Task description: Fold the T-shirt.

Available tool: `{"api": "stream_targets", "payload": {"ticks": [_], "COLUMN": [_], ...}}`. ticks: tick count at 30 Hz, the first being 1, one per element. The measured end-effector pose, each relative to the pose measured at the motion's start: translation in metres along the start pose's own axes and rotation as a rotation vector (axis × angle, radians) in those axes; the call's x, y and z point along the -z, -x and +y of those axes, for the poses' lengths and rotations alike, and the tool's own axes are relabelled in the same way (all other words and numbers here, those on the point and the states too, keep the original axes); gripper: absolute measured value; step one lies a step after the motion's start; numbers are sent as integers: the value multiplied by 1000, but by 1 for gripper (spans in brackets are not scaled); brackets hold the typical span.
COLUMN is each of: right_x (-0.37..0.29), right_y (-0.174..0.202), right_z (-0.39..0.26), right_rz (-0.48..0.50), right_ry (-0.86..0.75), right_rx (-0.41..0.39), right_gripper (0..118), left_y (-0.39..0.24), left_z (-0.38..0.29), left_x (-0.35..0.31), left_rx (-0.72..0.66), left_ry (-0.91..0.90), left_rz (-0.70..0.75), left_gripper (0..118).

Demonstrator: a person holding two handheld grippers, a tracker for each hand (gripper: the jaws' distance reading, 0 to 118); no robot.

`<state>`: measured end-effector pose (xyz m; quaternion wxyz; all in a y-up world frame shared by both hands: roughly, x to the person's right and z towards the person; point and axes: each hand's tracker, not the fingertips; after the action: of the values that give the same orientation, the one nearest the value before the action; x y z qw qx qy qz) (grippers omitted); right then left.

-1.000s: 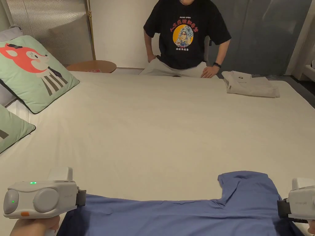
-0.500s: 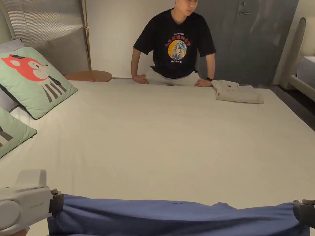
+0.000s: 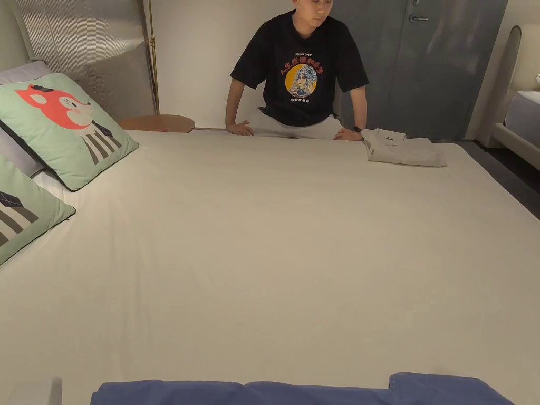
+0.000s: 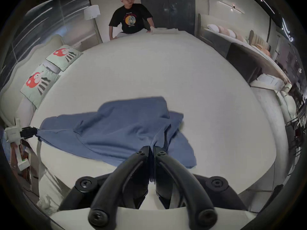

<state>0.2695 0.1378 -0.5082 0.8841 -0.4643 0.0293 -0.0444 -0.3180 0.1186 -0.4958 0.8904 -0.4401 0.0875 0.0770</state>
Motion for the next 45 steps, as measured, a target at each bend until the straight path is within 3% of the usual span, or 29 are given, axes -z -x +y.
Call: {"api": "stream_targets", "payload": {"ticks": [10, 11, 12, 14, 15, 16, 22, 23, 24, 25, 26, 27, 28, 31, 34, 36, 41, 42, 43, 44, 45], "right_x": [23, 19, 18, 11, 4, -2, -37, -42, -45, -47, -49, -47, -47, -45, -43, -41, -40, -40, -40, -40, -40], "right_y": [2, 3, 4, 6, 6, 9, 43, 51, 60, 66, 74, 80, 87, 109, 123, 131, 144, 147, 149, 151, 153], "right_z": [-21, -22, -21, -18, -17, -15, -2, -1, 0, 1, 2, 3, 4, 4, 5, 6, 4, 3, 3, 3, 3], "right_rz": [-70, -79, -99, -186, -201, -210, -236, -226, -219, -203, -181, -168, -162, -173, -151, -134, -128, -131, -134, -139, -142], "right_ry": [-3, -11, -13, -61, -118, -169, -487, -539, -589, -622, -655, -677, -699, -741, -752, -751, -732, -730, -727, -725, -723], "right_rx": [-26, -25, -23, -38, -32, -26, -25, -31, -27, -24, -22, -24, -32, -55, -61, -61, -86, -87, -89, -89, -87], "right_gripper": [6, 17, 40, 85, 87, 86, 81, 72, 62, 49, 29, 12, 1, 1, 1, 1, 1, 1, 1, 1, 1], "left_y": [7, 7, 7, 6, 5, 3, -22, -27, -33, -37, -40, -43, -45, -43, -22, 5, 76, 88, 97, 105, 111], "left_z": [-14, -14, -15, -13, -11, -8, 11, 13, 14, 15, 16, 18, 18, 20, 23, 26, 34, 33, 30, 27, 23], "left_x": [13, 10, 8, -4, -10, -18, -57, -62, -68, -71, -72, -72, -75, -75, -67, -53, -3, 6, 15, 24, 31], "left_rx": [-30, -25, -18, -8, -26, -40, -52, -48, -43, -38, -36, -43, -52, -54, -99, -197, -388, -414, -444, -457, -467], "left_ry": [-14, -28, -47, -122, -169, -218, -444, -469, -496, -516, -515, -516, -524, -506, -441, -404, -190, -158, -125, -91, -61], "left_rz": [7, 12, 15, 28, 12, -2, -41, -49, -54, -59, -55, -57, -76, -140, -313, -448, -632, -658, -668, -666, -665], "left_gripper": [6, 17, 33, 83, 101, 111, 107, 96, 75, 48, 12, 1, 1, 0, 0, 0, 4, 13, 32, 62, 80]}}
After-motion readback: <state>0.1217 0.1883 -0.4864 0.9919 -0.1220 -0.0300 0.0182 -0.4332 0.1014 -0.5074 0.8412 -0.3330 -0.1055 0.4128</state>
